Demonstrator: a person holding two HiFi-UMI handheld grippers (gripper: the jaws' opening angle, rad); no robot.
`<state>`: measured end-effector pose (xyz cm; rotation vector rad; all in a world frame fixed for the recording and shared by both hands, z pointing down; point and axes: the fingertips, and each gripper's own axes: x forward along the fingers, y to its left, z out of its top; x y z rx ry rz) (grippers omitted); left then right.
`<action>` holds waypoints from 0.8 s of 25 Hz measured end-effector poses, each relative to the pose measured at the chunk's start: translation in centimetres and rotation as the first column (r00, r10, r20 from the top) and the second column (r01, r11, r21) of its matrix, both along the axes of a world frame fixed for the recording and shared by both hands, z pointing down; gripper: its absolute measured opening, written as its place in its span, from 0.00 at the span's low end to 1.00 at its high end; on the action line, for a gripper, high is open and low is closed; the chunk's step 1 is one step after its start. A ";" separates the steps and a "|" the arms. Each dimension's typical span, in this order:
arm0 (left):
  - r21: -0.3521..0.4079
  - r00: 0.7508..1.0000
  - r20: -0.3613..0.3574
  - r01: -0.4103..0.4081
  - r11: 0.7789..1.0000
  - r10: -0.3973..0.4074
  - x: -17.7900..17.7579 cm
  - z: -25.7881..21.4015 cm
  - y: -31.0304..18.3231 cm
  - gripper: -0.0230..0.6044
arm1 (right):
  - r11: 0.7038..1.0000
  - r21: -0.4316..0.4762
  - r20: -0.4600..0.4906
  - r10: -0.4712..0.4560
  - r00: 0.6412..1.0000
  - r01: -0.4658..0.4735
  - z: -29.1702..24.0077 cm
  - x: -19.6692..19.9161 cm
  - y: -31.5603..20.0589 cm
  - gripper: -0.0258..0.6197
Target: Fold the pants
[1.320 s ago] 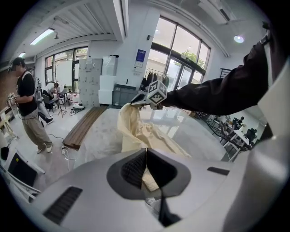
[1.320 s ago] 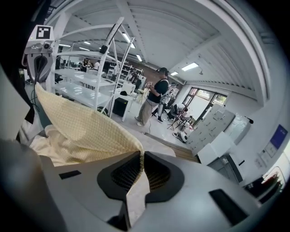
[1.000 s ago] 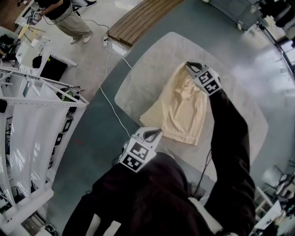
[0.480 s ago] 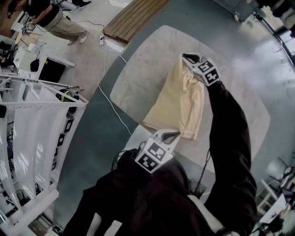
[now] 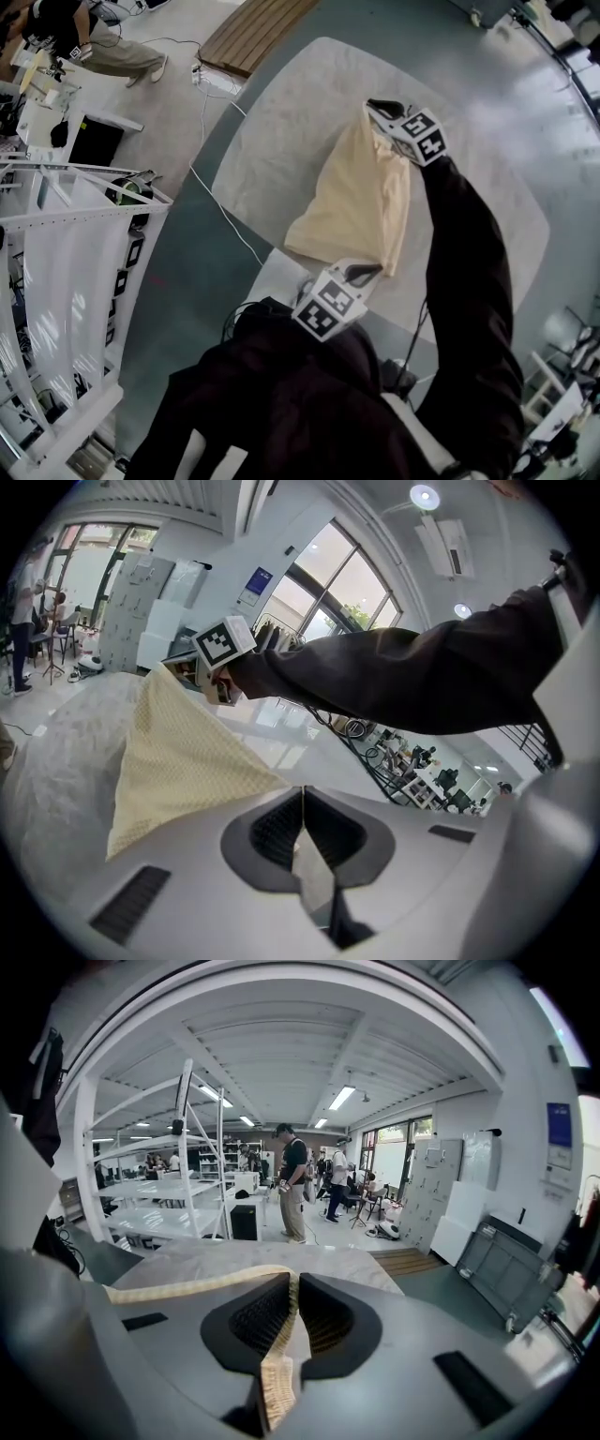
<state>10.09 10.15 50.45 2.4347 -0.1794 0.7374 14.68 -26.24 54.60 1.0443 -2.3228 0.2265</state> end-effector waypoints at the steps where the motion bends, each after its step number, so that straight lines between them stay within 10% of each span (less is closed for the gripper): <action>1: -0.013 1.000 -0.008 -0.003 1.000 0.003 0.5 0.4 0.1 0.05 | 1.000 -0.001 -0.003 0.000 1.000 0.000 0.4 0.3 0.1 0.08; 20: -0.148 0.994 -0.018 -0.110 0.983 0.109 4.5 4.3 4.0 0.05 | 0.999 -0.030 -0.051 0.009 0.999 -0.011 3.3 4.8 4.4 0.08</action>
